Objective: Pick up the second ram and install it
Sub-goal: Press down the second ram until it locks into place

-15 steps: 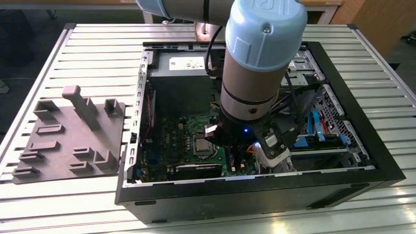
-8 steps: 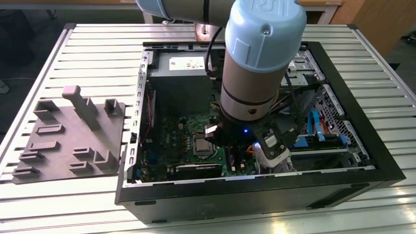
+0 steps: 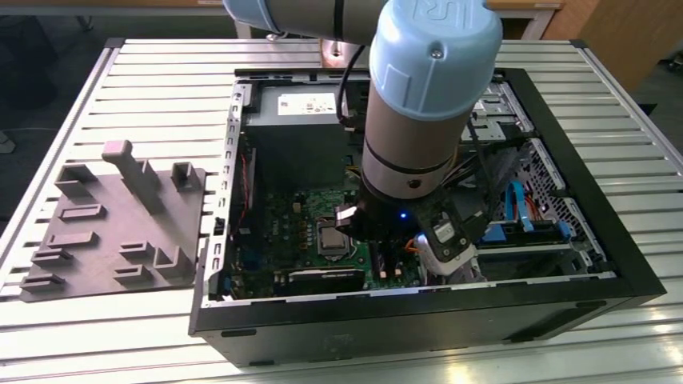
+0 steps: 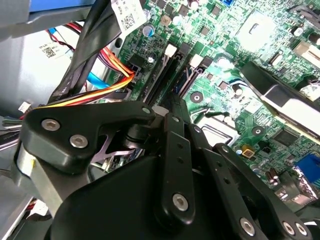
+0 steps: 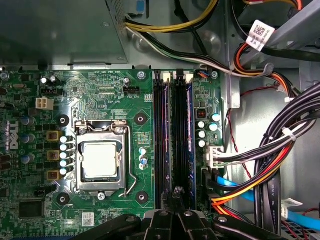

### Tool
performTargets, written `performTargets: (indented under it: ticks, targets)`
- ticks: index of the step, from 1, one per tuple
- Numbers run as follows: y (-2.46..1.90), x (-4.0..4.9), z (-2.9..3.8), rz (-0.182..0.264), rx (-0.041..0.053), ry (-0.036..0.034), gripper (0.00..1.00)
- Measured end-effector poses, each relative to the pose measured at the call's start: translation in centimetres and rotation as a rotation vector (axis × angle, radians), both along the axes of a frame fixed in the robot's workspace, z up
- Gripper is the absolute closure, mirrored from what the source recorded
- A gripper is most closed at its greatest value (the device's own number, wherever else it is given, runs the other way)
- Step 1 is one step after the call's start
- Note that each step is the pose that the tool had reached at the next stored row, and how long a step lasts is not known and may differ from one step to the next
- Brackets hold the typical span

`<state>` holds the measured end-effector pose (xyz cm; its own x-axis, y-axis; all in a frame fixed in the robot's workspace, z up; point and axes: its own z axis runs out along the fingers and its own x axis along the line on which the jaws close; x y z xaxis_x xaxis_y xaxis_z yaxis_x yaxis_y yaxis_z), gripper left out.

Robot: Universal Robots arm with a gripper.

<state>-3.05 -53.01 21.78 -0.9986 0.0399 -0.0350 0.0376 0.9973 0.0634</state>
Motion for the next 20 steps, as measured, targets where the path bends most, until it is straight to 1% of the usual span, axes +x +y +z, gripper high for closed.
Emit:
performTargets:
  ticks: [14,17,18,20]
  targets:
    - [0.0,0.0,-0.07,0.0,0.0001,-0.0001,0.89]
    - [0.04,0.01,0.2,0.0,0.0021,-0.0007,0.89]
    - [0.02,0.01,0.48,0.0,0.0001,-0.0003,0.89]
    - [0.01,0.0,0.88,0.0,-0.0005,-0.0002,0.89]
